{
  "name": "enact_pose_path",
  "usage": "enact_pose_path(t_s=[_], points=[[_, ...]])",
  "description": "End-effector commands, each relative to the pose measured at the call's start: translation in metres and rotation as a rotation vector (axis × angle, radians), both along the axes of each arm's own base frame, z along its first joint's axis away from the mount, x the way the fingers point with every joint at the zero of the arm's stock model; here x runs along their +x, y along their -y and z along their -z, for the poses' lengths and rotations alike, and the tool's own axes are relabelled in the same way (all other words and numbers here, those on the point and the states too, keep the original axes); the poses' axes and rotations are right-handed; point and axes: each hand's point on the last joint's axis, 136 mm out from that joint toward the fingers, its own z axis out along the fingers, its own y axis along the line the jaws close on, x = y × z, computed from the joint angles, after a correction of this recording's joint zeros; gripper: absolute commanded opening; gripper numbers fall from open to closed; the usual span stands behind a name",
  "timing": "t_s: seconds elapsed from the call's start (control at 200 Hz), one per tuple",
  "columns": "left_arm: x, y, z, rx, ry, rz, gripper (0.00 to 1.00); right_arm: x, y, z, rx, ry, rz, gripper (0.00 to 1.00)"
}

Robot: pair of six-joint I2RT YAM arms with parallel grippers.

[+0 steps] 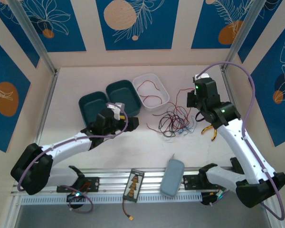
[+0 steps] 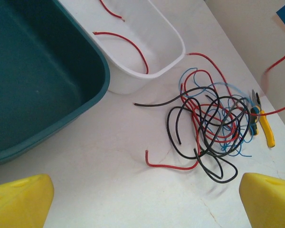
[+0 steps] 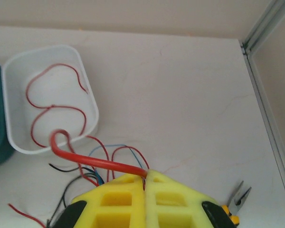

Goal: Untangle the cables

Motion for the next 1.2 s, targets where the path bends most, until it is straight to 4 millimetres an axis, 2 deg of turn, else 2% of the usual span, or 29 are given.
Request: enact_pose_path(t_s=[0.0, 0.49, 0.65, 0.79, 0.885, 1.045, 1.196], points=[[0.0, 0.005, 0.001, -0.03, -0.011, 0.017, 1.0, -0.009, -0.005, -0.031, 0.04, 0.062, -0.033, 0.0], [0.002, 0.008, 0.001, -0.043, -0.018, 0.024, 1.0, -0.031, -0.016, -0.12, 0.1, 0.238, -0.121, 0.0], [0.002, 0.007, 0.0, -0.042, -0.01, 0.018, 1.0, -0.035, -0.021, -0.142, 0.143, 0.29, -0.144, 0.0], [0.003, 0.002, -0.007, -0.041, 0.016, -0.007, 1.0, -0.027, -0.029, -0.148, 0.18, 0.304, -0.153, 0.0], [0.003, -0.009, -0.016, -0.044, 0.056, -0.05, 1.0, -0.014, -0.036, -0.144, 0.193, 0.284, -0.147, 0.0], [0.0, -0.041, -0.033, -0.005, 0.133, -0.167, 1.0, 0.015, -0.049, -0.133, 0.179, 0.247, -0.125, 0.0], [-0.008, -0.075, -0.04, 0.086, 0.17, -0.267, 1.0, 0.049, -0.058, -0.121, 0.144, 0.215, -0.084, 0.0]])
